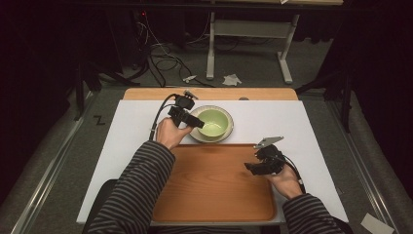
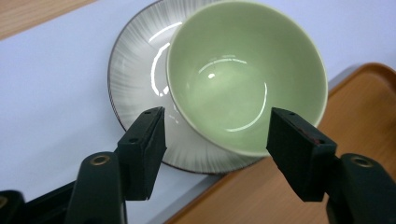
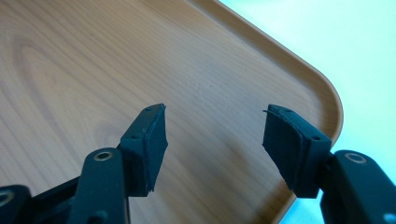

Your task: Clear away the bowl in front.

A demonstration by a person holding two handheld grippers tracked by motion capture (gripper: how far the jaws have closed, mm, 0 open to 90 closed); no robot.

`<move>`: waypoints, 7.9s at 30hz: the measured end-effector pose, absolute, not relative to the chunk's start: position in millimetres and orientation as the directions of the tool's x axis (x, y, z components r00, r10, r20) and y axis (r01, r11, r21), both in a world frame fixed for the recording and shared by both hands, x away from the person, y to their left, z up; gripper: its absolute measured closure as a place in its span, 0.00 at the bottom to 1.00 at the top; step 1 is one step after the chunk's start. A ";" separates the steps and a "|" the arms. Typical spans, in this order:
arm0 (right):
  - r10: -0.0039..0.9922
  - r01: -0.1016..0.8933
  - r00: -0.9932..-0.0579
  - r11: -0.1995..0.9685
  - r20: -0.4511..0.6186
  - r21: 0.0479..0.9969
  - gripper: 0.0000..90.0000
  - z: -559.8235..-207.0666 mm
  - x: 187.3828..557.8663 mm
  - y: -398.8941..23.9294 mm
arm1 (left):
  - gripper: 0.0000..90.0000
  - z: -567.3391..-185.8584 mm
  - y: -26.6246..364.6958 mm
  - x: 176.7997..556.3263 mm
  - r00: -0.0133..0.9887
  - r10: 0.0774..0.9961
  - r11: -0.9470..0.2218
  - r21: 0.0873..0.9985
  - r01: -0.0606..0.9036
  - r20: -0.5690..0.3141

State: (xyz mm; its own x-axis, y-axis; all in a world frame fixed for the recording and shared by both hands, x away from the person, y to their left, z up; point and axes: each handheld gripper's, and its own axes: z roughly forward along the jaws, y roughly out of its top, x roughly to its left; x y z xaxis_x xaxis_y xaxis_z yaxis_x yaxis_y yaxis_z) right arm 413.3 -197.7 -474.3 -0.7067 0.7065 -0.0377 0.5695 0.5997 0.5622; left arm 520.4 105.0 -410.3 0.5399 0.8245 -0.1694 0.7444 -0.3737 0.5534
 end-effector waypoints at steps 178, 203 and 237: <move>0.685 0.550 -0.726 0.632 -0.062 0.546 0.45 -480.2 409.8 -190.2 | 0.95 -431.9 107.7 457.5 0.674 0.650 -0.514 0.450 0.730 -0.350; 0.680 0.549 -0.730 0.640 -0.063 0.538 0.45 -481.0 409.4 -189.2 | 0.95 -456.3 104.0 459.9 0.645 0.682 -0.511 0.405 0.758 -0.345; 0.673 0.550 -0.737 0.652 -0.064 0.522 0.44 -483.5 409.5 -186.5 | 0.93 -459.8 100.4 457.6 0.649 0.690 -0.494 0.446 0.746 -0.321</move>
